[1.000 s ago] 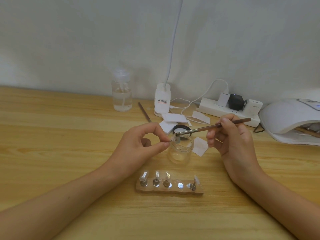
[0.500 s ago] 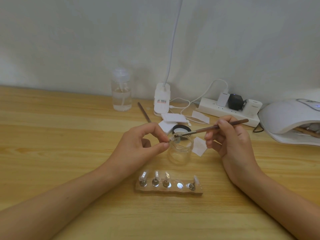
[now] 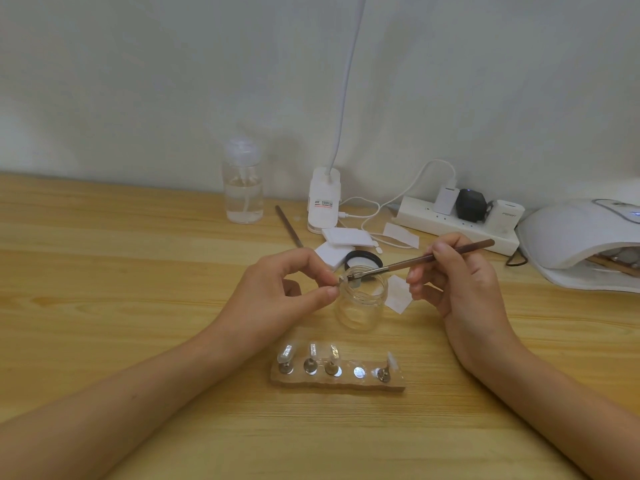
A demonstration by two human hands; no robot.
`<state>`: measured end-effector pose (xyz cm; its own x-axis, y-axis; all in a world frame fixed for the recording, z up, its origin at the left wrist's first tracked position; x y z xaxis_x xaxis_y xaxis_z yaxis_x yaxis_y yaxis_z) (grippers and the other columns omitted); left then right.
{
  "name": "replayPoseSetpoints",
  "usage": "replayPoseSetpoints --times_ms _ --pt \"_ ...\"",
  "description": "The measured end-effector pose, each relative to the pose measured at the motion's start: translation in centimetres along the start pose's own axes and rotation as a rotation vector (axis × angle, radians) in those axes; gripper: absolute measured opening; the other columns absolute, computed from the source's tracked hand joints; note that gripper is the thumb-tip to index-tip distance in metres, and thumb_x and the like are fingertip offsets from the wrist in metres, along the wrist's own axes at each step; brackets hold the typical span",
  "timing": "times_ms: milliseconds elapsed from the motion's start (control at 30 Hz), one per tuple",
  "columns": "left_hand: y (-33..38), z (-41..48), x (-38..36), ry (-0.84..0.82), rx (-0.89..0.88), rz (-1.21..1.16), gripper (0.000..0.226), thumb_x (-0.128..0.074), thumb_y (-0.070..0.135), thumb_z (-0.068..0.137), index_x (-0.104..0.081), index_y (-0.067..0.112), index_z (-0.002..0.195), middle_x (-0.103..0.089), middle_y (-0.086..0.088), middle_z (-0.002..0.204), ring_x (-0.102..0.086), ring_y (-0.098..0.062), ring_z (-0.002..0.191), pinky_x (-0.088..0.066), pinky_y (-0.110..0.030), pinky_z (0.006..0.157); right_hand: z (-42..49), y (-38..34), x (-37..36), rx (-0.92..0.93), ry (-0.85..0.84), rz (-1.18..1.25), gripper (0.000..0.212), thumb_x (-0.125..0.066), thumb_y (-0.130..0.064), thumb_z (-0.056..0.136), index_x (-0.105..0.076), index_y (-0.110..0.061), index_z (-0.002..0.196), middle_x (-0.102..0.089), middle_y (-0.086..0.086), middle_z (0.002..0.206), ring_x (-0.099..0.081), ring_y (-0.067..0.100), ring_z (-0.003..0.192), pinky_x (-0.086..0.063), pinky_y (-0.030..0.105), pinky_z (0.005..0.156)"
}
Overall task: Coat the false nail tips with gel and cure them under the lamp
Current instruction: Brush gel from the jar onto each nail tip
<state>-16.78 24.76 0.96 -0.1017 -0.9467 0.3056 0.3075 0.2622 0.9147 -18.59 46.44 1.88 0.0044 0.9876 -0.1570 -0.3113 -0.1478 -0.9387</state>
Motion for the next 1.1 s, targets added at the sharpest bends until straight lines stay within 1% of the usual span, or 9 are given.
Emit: replayPoseSetpoints --times_ms 167,333,467,600,667,733,867,1000,1100 --pt "-0.03 -0.04 -0.05 -0.005 0.002 -0.002 0.011 -0.078 0.021 0.08 -0.07 0.028 0.078 -0.071 0.014 0.094 -0.042 -0.011 0.052 -0.04 -0.022 0.055 -0.08 -0.39 -0.46 0.018 -0.037 0.033 0.015 -0.05 -0.024 0.097 -0.054 -0.015 0.085 -0.064 0.004 0.064 -0.061 0.014 0.059 -0.052 0.023 0.054" --pt "-0.13 0.01 -0.06 -0.008 0.005 0.003 0.013 -0.078 0.021 0.081 -0.07 0.029 0.078 -0.071 0.015 0.093 -0.043 -0.011 0.052 -0.041 -0.021 0.055 -0.03 -0.16 0.21 -0.005 0.025 0.034 0.02 -0.045 -0.017 0.102 -0.053 -0.015 0.085 -0.063 0.003 0.061 -0.06 0.013 0.057 -0.051 0.023 0.053" --pt "-0.18 0.01 -0.04 -0.008 0.001 0.009 0.012 -0.078 0.022 0.081 -0.07 0.03 0.078 -0.071 0.015 0.094 -0.043 -0.01 0.052 -0.04 -0.021 0.054 -0.21 -0.42 -0.55 0.012 -0.035 0.018 0.017 -0.047 -0.021 0.1 -0.053 -0.015 0.085 -0.063 0.003 0.063 -0.06 0.014 0.058 -0.051 0.023 0.054" --pt "-0.17 0.02 -0.07 -0.012 0.002 0.011 0.013 -0.078 0.022 0.081 -0.07 0.031 0.078 -0.071 0.016 0.095 -0.043 -0.011 0.053 -0.041 -0.021 0.055 -0.07 -0.41 0.21 0.007 0.027 0.051 0.02 -0.046 -0.017 0.102 -0.054 -0.016 0.084 -0.062 0.002 0.061 -0.059 0.013 0.057 -0.05 0.022 0.052" --pt "-0.12 0.0 -0.07 -0.011 0.002 0.006 0.013 -0.078 0.022 0.081 -0.07 0.031 0.078 -0.071 0.015 0.095 -0.043 -0.011 0.053 -0.041 -0.021 0.056 -0.12 -0.74 -0.17 0.027 -0.007 0.081 0.018 -0.048 -0.019 0.1 -0.054 -0.016 0.083 -0.062 0.002 0.061 -0.059 0.013 0.057 -0.05 0.022 0.052" --pt "-0.09 -0.02 -0.06 -0.012 0.003 0.008 0.012 -0.078 0.022 0.081 -0.07 0.03 0.078 -0.071 0.015 0.095 -0.043 -0.01 0.053 -0.041 -0.02 0.055 -0.2 -0.65 -0.53 0.03 -0.036 0.034 0.017 -0.048 -0.02 0.099 -0.053 -0.017 0.084 -0.063 0.002 0.062 -0.059 0.013 0.057 -0.05 0.022 0.052" --pt "0.0 0.02 -0.06 -0.011 0.001 0.001 0.012 -0.078 0.02 0.081 -0.07 0.028 0.078 -0.071 0.016 0.093 -0.042 -0.011 0.052 -0.041 -0.019 0.055 -0.04 -0.2 0.17 -0.003 0.027 0.019 0.02 -0.045 -0.017 0.103 -0.053 -0.015 0.085 -0.062 0.001 0.061 -0.057 0.011 0.056 -0.049 0.021 0.051" --pt "0.07 -0.01 -0.09 -0.015 0.001 -0.002 0.011 -0.078 0.02 0.081 -0.071 0.028 0.078 -0.071 0.015 0.094 -0.042 -0.012 0.053 -0.041 -0.02 0.056 -0.16 -0.54 -0.61 0.017 -0.042 0.035 0.015 -0.05 -0.025 0.097 -0.053 -0.016 0.085 -0.062 0.002 0.063 -0.058 0.013 0.057 -0.049 0.022 0.052" --pt "0.16 -0.04 -0.04 -0.015 -0.009 -0.003 0.011 -0.078 0.019 0.081 -0.071 0.027 0.078 -0.07 0.014 0.092 -0.041 -0.011 0.052 -0.04 -0.018 0.054 -0.09 -0.01 -0.19 -0.016 -0.005 -0.009 0.018 -0.045 -0.019 0.102 -0.052 -0.015 0.086 -0.062 0.002 0.062 -0.058 0.012 0.057 -0.049 0.023 0.052"
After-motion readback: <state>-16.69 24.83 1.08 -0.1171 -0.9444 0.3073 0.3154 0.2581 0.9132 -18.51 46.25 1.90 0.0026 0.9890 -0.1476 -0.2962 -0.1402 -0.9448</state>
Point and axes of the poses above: each hand's wrist, its own z-axis towards the middle knuckle, its own x-axis out of the back of the hand, y = z × x, the point moved 8 cm from there along z, towards the middle knuckle
